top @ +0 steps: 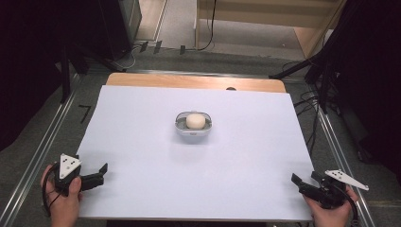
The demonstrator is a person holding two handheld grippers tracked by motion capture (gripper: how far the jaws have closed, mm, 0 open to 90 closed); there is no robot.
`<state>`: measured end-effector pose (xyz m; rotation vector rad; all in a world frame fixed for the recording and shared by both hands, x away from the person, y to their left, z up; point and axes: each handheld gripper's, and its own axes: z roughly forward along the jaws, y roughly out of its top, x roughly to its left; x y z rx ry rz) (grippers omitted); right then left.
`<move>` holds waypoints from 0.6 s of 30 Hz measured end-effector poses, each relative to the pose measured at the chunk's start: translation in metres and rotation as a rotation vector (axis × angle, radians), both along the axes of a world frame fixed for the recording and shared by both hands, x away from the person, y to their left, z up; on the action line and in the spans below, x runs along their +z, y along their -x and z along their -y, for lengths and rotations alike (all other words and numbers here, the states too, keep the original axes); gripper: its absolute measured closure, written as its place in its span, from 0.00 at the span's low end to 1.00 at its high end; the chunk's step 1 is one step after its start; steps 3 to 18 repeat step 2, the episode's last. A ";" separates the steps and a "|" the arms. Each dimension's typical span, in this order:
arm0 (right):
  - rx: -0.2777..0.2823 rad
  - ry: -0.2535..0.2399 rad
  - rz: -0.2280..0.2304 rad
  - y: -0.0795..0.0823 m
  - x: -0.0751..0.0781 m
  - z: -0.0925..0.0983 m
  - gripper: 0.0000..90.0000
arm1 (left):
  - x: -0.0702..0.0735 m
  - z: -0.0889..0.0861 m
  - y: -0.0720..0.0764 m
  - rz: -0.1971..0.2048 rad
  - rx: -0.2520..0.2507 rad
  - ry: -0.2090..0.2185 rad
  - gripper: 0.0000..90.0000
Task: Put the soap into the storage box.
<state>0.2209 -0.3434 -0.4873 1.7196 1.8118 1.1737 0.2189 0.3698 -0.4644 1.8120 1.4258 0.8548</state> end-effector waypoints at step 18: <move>-0.004 0.002 0.004 0.000 0.000 0.000 0.15 | 0.000 0.000 0.000 -0.002 -0.002 0.000 0.00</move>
